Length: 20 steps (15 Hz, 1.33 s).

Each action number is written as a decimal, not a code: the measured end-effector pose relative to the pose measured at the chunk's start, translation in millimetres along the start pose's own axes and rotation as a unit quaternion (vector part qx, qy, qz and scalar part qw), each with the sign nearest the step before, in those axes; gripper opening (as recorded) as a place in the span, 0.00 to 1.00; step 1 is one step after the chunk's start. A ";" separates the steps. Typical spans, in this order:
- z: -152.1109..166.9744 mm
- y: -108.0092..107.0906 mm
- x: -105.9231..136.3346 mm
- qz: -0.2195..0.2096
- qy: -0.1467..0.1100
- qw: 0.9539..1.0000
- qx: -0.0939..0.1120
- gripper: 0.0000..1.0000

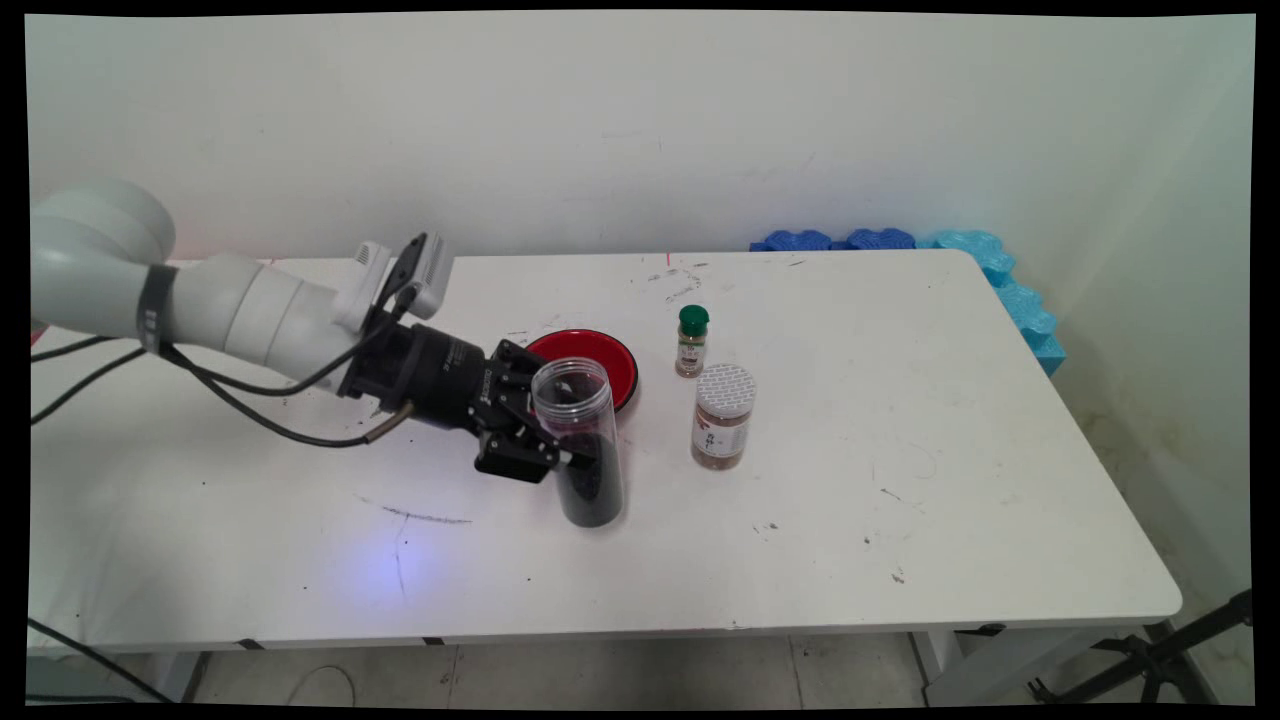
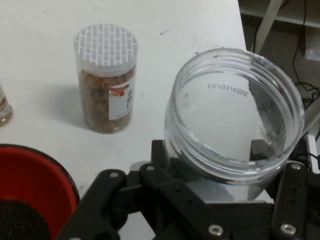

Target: Place the picked object on the table

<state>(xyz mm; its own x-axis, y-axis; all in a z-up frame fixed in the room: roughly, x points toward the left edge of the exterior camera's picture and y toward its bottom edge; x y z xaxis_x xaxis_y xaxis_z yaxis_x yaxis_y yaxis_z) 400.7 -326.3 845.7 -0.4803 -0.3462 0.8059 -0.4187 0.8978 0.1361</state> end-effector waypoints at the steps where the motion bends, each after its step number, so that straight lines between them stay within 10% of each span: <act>1: 2.0 0.2 -2.6 0.000 -0.001 1.000 0.001 0.00; 20: 21.2 0.5 -25.4 0.012 -0.004 1.000 0.008 0.00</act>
<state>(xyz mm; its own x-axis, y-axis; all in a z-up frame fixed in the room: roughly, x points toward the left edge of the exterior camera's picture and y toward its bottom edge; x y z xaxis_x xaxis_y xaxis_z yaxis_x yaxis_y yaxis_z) 396.4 -322.8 813.1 -0.4966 -0.3259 0.8045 -0.4185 0.9019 0.1070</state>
